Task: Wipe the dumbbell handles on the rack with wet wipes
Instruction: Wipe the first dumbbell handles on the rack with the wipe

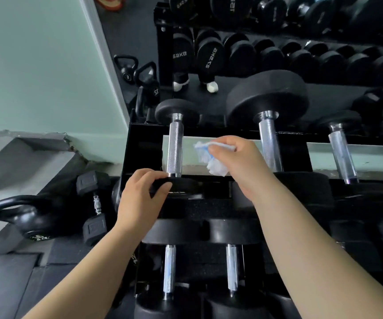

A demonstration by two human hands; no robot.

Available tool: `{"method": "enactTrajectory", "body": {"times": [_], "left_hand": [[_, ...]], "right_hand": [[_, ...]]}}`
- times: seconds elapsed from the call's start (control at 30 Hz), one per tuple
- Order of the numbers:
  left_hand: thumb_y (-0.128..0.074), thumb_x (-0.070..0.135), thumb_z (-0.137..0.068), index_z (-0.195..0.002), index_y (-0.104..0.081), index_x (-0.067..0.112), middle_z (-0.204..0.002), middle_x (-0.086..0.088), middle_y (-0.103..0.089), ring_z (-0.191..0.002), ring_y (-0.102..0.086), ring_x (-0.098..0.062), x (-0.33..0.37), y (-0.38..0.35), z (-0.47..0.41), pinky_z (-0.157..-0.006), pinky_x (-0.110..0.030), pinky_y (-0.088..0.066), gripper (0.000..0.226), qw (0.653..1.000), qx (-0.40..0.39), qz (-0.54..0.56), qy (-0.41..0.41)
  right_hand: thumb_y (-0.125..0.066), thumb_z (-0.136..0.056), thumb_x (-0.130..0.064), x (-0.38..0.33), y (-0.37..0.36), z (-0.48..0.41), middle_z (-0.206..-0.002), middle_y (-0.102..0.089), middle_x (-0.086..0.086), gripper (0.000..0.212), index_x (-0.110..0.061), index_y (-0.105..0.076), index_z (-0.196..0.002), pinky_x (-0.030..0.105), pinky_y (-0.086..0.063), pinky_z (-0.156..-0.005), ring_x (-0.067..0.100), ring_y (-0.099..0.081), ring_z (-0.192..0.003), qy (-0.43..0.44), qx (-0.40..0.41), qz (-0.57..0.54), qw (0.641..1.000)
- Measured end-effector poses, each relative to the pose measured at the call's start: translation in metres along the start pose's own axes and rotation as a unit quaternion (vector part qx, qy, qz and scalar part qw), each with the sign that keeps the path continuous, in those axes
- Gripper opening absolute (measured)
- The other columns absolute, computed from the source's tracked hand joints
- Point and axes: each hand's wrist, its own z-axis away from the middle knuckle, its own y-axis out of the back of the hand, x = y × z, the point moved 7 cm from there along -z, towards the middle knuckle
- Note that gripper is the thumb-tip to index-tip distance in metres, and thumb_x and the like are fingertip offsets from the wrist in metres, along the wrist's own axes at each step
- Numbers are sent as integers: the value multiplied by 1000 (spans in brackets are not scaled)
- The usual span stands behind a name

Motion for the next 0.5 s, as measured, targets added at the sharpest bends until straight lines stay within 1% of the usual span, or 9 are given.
{"method": "enactTrajectory", "body": {"times": [0.07,0.13,0.17,0.2,0.23,0.3,0.37,0.43,0.5], "left_hand": [[-63,11,-83,-95,-67,6,-97,2,-53,-93,-51,-20,9,3,8,-81,-26,-36,14,999,38,-1,11],[-64,10,-82,-92,-68,6,-95,3,-53,-94,-54,-25,29,-1,16,-84,-34,-43,12,998,58,14,7],[-64,10,-81,-91,-68,7,-93,6,-53,-94,-54,-25,42,-7,19,-86,-33,-44,11,998,55,22,-6],[-65,10,-80,-91,-68,7,-91,11,-52,-94,-54,-23,58,-14,21,-87,-24,-43,11,998,48,31,-26],[-66,9,-80,-91,-68,8,-90,18,-50,-94,-53,-20,73,-23,22,-86,-11,-38,12,997,39,40,-44],[-66,8,-80,-93,-67,9,-93,27,-45,-94,-50,-12,104,-42,22,-81,2,-32,13,996,22,52,-73],[-63,10,-83,-97,-66,10,-95,28,-44,-97,-46,-5,128,-60,22,-83,5,-27,15,994,14,57,-90],[-58,12,-87,-101,-65,10,-98,21,-47,-101,-45,-4,145,-79,19,-84,6,-25,16,994,15,69,-83],[-56,15,-88,-102,-63,11,-101,16,-49,-102,-44,-4,156,-97,16,-82,7,-25,16,995,24,75,-65]], "right_hand": [[-53,-85,-10,-10,22,8,-72,-60,-5,24,-26,-62,-70,21,-44,-62,10,-55,-69,-2,7,-68,998],[-53,-86,-11,-22,46,14,-74,-61,-5,21,-24,-64,-73,24,-44,-64,12,-56,-73,18,3,-83,996],[-54,-86,-11,-26,61,16,-73,-62,-6,20,-24,-64,-73,22,-45,-62,11,-57,-72,28,5,-78,997],[-54,-86,-12,-29,77,17,-71,-62,-7,20,-24,-64,-73,20,-44,-60,10,-57,-70,37,12,-71,997],[-54,-86,-12,-30,93,18,-72,-62,-6,20,-24,-64,-73,20,-45,-59,10,-57,-70,42,23,-61,997],[-54,-86,-13,-26,128,16,-74,-63,-5,20,-25,-63,-73,21,-46,-60,11,-58,-71,36,55,-39,997],[-53,-86,-13,-17,160,11,-72,-60,-5,21,-26,-61,-71,16,-43,-51,10,-55,-67,24,89,-12,996],[-51,-87,-11,-5,185,5,-68,-55,-5,23,-25,-58,-70,9,-35,-38,8,-49,-59,15,113,14,993],[-49,-86,-10,11,200,-5,-67,-53,-6,23,-24,-57,-69,8,-31,-34,6,-46,-56,7,114,37,993]]}}
